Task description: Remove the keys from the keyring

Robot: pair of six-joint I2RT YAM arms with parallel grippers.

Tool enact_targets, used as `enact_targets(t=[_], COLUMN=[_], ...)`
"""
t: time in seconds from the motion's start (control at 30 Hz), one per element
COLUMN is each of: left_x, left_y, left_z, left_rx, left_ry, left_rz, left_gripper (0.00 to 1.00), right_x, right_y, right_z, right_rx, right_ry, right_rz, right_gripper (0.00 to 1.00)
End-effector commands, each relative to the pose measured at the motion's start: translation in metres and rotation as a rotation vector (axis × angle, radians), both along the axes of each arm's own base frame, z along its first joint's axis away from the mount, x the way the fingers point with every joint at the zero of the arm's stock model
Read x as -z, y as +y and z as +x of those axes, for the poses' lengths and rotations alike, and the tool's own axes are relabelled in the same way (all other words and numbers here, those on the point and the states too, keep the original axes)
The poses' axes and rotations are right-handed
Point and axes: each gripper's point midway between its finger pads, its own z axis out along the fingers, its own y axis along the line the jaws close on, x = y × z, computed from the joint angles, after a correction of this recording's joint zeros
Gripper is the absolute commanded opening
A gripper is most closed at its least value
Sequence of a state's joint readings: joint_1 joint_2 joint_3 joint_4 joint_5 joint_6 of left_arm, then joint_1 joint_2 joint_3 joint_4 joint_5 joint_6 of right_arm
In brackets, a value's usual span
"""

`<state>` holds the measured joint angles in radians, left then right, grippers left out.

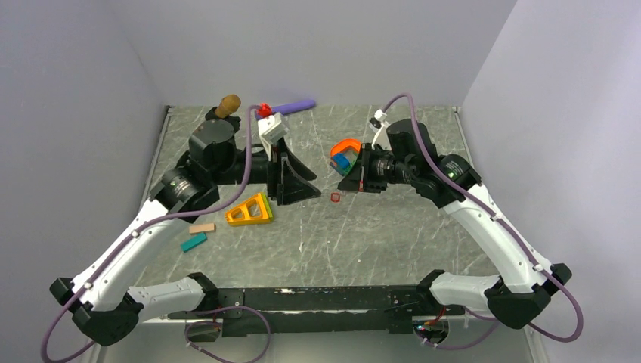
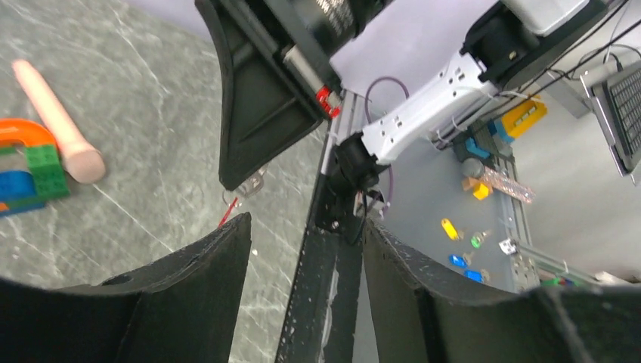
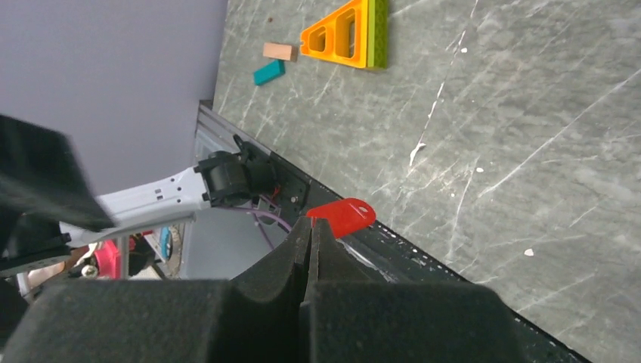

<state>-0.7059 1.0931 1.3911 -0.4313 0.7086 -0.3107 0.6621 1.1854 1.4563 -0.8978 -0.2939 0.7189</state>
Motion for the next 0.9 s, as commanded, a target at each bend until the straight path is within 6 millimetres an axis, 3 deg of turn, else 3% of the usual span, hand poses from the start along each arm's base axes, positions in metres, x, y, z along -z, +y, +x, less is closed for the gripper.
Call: enact_targets(t=[0.0, 0.23, 0.87], left_x=[0.000, -0.002, -0.001], left_y=[-0.003, -0.006, -0.016], left_z=[-0.015, -0.022, -0.022], left_rx=[0.099, 0.155, 0.218], left_ry=[0.002, 0.016, 0.063], left_rz=[-0.047, -0.081, -0.104], left_gripper=[0.60, 0.57, 0.46], right_x=[-0.014, -0.043, -0.081], right_y=[0.002, 0.016, 0.026], right_z=[-0.016, -0.033, -0.050], right_rx=[-0.044, -0.166, -0.284], right_ry=[0.017, -0.058, -0.155], right_rz=[0.060, 0.222, 0.380], right_gripper=[0.00, 0.00, 0.00])
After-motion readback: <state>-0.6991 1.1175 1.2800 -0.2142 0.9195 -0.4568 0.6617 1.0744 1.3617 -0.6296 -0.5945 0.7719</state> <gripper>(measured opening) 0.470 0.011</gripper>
